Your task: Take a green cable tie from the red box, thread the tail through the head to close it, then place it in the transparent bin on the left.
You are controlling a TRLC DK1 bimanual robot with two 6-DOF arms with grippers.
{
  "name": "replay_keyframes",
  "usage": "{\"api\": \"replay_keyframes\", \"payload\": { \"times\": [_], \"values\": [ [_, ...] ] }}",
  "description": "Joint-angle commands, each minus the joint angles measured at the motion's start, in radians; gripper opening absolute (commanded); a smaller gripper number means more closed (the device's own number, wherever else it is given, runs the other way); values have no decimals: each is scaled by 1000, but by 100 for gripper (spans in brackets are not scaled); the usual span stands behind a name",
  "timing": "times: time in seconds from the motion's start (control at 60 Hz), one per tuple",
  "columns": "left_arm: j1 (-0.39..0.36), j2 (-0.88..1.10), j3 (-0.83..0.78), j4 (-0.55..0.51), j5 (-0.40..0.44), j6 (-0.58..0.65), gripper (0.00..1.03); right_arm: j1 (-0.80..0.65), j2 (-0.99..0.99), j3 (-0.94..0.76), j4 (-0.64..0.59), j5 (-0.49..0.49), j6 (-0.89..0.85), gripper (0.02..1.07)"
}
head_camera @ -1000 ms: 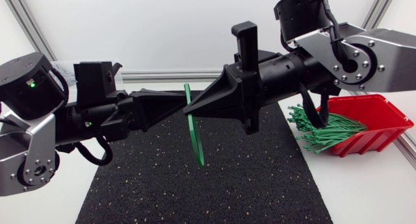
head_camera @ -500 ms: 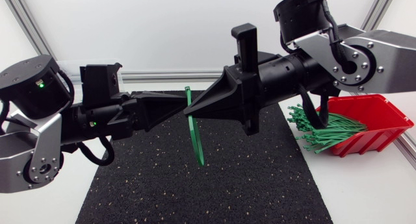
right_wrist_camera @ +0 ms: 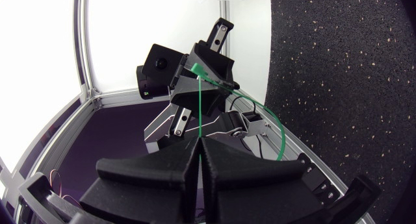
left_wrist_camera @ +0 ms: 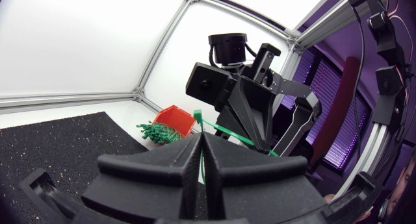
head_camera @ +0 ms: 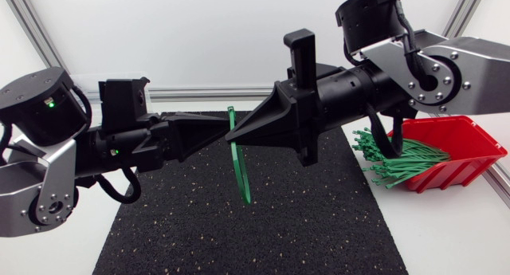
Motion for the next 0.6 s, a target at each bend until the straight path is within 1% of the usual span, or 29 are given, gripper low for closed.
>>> {"api": "replay_keyframes", "payload": {
  "times": [0.0, 0.383, 0.517, 0.583],
  "values": [
    [-10, 9, -5, 7, -5, -20, 4, 3, -11, -23, 4, 2, 9, 8],
    [-18, 8, -12, 7, -5, -8, 4, -3, -15, -25, 4, 2, 7, 8],
    [-4, 32, -11, 10, -5, 60, 4, -4, -15, -25, 1, 0, 7, 8],
    [24, 54, 0, 10, -3, 86, 4, -3, -11, -25, 1, 0, 7, 8]
  ]
}}
